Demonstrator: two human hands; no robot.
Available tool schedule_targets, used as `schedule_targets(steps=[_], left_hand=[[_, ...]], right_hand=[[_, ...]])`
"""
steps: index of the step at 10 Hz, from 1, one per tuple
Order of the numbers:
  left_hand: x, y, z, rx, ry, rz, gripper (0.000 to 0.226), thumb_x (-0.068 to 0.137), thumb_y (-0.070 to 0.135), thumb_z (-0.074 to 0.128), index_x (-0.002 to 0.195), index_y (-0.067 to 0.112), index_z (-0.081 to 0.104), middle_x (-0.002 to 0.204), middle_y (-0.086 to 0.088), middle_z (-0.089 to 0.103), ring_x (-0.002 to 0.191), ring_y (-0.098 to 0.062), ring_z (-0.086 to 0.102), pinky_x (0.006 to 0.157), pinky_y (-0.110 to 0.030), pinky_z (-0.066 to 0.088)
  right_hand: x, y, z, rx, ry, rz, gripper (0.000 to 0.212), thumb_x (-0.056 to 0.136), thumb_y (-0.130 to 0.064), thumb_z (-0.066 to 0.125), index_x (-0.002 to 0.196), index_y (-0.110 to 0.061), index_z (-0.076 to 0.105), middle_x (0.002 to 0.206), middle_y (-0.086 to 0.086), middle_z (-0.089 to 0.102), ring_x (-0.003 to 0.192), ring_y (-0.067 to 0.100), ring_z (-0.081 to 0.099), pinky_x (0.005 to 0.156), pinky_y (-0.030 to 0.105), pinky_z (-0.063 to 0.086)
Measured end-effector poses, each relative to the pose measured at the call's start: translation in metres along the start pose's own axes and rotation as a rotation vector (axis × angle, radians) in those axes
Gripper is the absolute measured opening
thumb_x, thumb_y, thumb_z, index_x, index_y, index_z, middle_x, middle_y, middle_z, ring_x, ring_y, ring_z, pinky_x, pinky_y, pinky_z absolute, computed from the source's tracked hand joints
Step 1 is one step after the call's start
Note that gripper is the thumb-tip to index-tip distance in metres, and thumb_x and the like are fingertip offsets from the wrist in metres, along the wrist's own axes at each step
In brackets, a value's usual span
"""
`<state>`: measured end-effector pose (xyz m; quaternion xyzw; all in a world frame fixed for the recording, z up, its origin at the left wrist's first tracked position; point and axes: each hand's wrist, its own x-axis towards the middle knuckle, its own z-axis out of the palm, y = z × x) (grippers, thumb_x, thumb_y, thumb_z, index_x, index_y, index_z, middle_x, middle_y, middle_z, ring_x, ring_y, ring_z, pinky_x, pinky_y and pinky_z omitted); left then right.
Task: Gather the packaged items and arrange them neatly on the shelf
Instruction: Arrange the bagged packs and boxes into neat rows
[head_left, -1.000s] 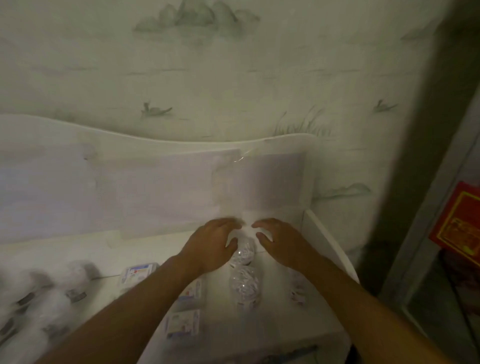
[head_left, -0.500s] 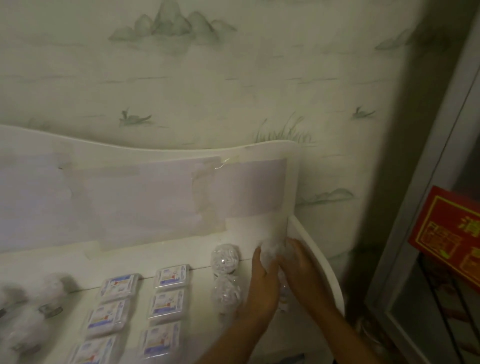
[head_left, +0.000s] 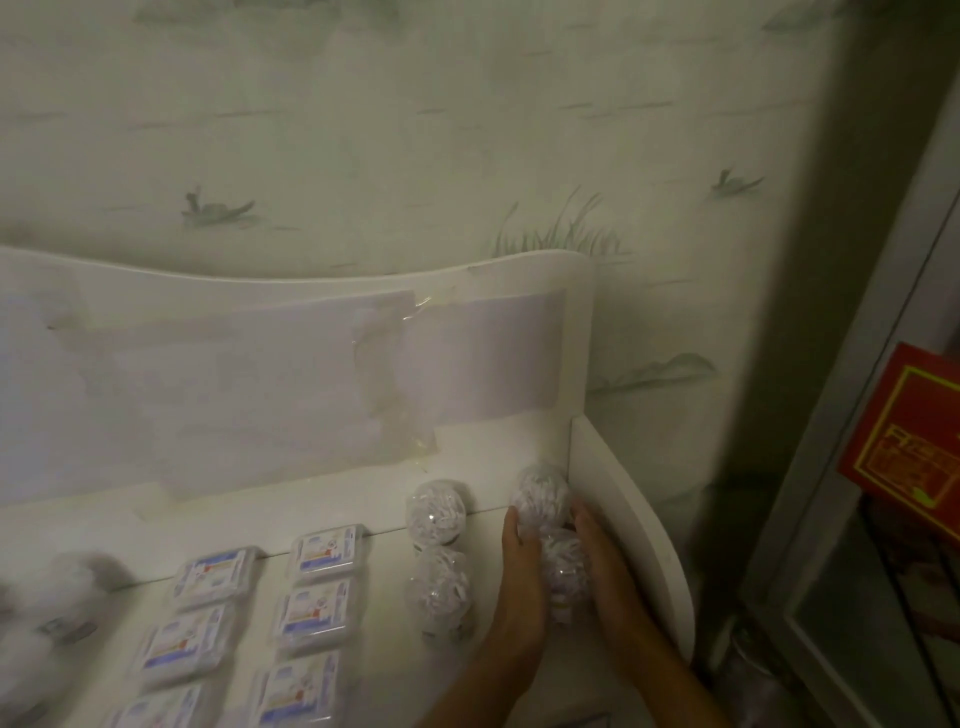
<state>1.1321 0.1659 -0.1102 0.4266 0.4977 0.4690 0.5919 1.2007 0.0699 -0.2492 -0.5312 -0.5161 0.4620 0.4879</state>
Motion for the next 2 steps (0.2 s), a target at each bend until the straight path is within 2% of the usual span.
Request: schedule_targets(steps=[1,2], left_hand=[[0.001,0.0,-0.007,0.0,0.049,-0.015,0.038,0.104,0.034,0.029,0.142,0.035,0.027,0.109,0.004,0.064,0.08,-0.009,0.066,0.067,-0.037,0.055],[-0.002,0.004,-0.013,0.02,0.051,0.024,0.039,0.104,0.031,0.03,0.143,0.027,0.029,0.097,0.014,0.06,0.062,0.0,0.067,0.055,-0.032,0.054]], right_hand=[[0.015,-0.005,-0.005,-0.068,0.016,-0.018,0.114,0.055,-0.091,0.048,0.142,-0.017,0.044,0.14,-0.005,0.048,0.12,0.006,0.045,0.098,0.019,0.033],[0.03,-0.011,-0.034,-0.021,-0.03,-0.013,0.109,0.059,-0.088,0.05,0.141,-0.017,0.045,0.139,-0.005,0.049,0.12,0.006,0.046,0.098,0.019,0.033]])
